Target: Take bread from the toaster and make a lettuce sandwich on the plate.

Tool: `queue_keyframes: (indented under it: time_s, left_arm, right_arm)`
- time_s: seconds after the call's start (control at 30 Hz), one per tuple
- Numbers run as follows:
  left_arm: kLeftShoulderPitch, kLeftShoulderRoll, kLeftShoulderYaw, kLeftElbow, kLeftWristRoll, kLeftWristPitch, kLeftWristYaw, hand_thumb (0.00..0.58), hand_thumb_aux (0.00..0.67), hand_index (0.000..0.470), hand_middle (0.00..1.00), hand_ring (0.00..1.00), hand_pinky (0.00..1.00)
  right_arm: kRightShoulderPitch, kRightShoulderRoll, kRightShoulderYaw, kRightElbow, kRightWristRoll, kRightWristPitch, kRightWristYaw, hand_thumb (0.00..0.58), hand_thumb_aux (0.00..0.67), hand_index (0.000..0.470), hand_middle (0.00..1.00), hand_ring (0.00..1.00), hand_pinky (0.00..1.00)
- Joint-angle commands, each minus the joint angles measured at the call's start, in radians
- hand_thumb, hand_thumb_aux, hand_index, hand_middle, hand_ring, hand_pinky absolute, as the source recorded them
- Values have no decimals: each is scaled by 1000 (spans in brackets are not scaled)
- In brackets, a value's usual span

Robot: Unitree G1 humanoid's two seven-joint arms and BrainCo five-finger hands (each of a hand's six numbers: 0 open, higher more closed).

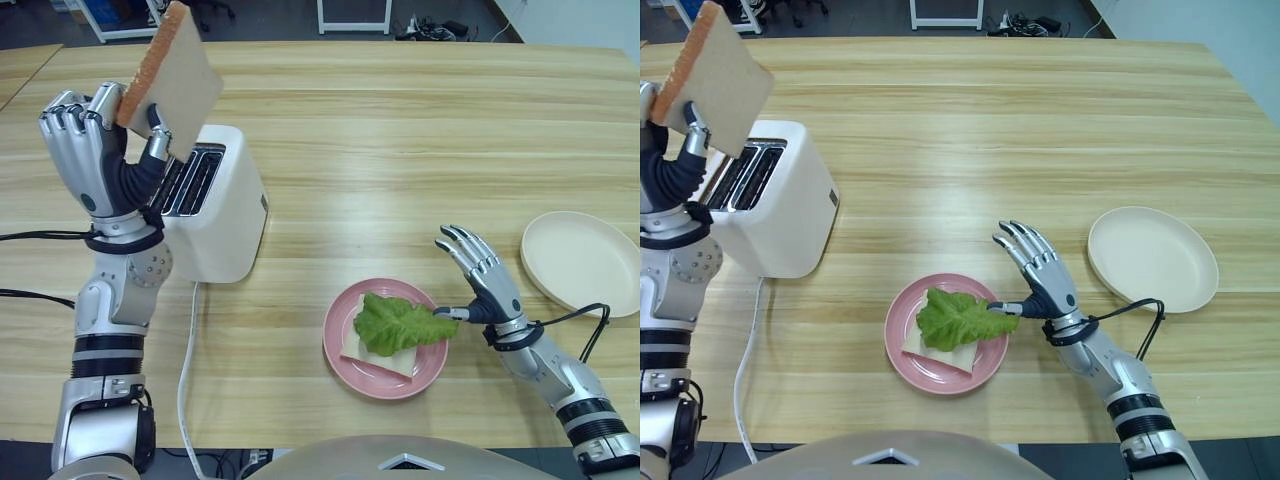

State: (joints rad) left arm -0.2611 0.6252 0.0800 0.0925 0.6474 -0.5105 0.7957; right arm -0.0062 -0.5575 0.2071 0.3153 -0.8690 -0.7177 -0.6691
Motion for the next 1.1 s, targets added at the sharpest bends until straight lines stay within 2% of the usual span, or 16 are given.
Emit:
queue_keyframes:
  time_s: [0.03, 0.17, 0.3, 0.43, 0.57, 0.77, 0.9, 1.1]
  left_arm:
    - [112, -51, -191, -77, -335, -178, -311, 580, 670, 470, 1000, 1000, 1000]
    - [206, -63, -350, -85, -575, -194, -614, 580, 670, 470, 1000, 1000, 1000]
    - [269, -54, -458, -93, -716, -181, -880, 580, 670, 470, 1000, 1000, 1000]
    - [296, -127, -508, -64, -809, -109, -1048, 580, 670, 470, 1000, 1000, 1000]
    - [283, -197, -526, -20, -798, -65, -1141, 580, 670, 470, 1000, 1000, 1000]
    - [230, -219, -497, 107, -684, -49, -1211, 580, 670, 470, 1000, 1000, 1000]
    - [172, -223, -514, 269, -527, -98, -1196, 580, 670, 470, 1000, 1000, 1000]
    - [84, -208, -522, 385, -370, -191, -1163, 580, 670, 470, 1000, 1000, 1000]
  right_arm:
    - [2, -1, -33, -24, 91, -56, 3, 0, 0, 0, 0, 0, 0]
    - [10, -15, -64, -78, 159, -105, 32, 0, 0, 0, 0, 0, 0]
    - [32, -31, -106, -132, 221, -145, 75, 0, 0, 0, 0, 0, 0]
    - [38, -34, -93, -147, 217, -180, 142, 0, 0, 0, 0, 0, 0]
    - [50, -35, -89, -147, 203, -195, 193, 0, 0, 0, 0, 0, 0]
    - [57, -26, -75, -144, 135, -171, 231, 0, 0, 0, 0, 0, 0]
    - [47, -25, -66, -141, 89, -156, 232, 0, 0, 0, 0, 0, 0]
    - [90, -38, -23, -209, 197, -257, 312, 0, 0, 0, 0, 0, 0]
